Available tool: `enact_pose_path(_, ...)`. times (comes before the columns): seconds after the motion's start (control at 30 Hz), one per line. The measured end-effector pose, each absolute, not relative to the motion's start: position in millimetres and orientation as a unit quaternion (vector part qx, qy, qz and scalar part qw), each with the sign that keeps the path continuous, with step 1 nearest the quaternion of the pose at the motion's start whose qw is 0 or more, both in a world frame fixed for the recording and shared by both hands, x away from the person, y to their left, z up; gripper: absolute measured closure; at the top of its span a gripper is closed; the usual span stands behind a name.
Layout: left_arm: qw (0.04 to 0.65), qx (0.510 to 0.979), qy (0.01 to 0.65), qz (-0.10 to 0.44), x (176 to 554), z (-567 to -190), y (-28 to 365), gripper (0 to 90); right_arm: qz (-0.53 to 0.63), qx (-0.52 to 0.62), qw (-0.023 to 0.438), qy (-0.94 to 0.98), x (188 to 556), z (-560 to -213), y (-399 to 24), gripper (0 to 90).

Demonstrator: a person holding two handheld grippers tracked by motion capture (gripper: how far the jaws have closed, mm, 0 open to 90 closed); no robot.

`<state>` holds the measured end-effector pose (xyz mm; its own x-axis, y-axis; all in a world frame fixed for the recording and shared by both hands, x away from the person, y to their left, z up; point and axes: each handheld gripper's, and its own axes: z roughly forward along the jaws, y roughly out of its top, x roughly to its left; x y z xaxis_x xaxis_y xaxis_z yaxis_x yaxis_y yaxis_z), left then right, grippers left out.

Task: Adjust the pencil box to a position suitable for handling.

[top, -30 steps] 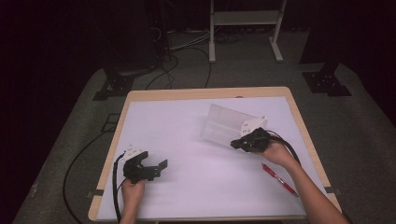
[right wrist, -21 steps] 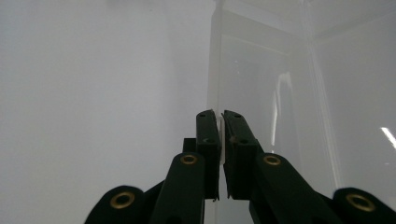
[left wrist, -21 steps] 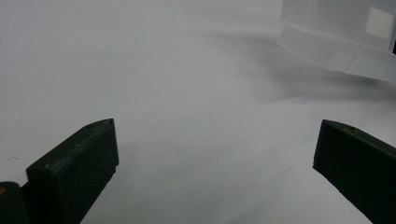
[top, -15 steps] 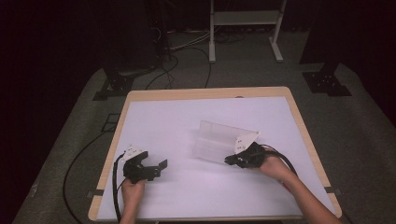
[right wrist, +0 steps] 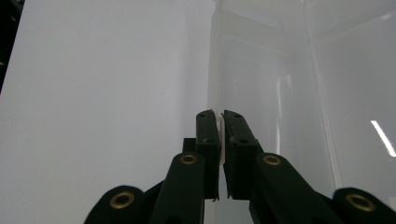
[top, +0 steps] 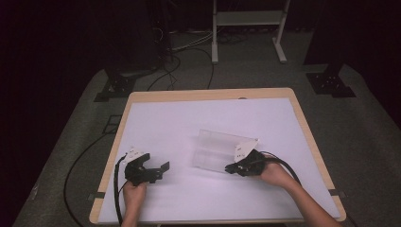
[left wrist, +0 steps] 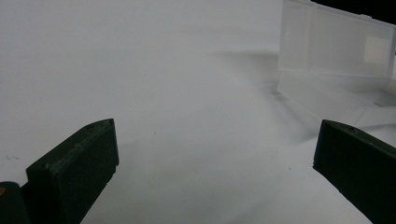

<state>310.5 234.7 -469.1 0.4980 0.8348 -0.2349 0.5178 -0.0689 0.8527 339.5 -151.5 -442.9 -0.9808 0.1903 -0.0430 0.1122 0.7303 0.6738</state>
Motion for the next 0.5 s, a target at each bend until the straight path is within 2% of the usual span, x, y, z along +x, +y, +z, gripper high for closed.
enact_pose_path(0.5, 0.49, 0.714, 0.473, 0.162, 311, -469, 235, 0.0, 0.363, 0.109, 0.017, 0.925, 341, -455, -151, 85.0)
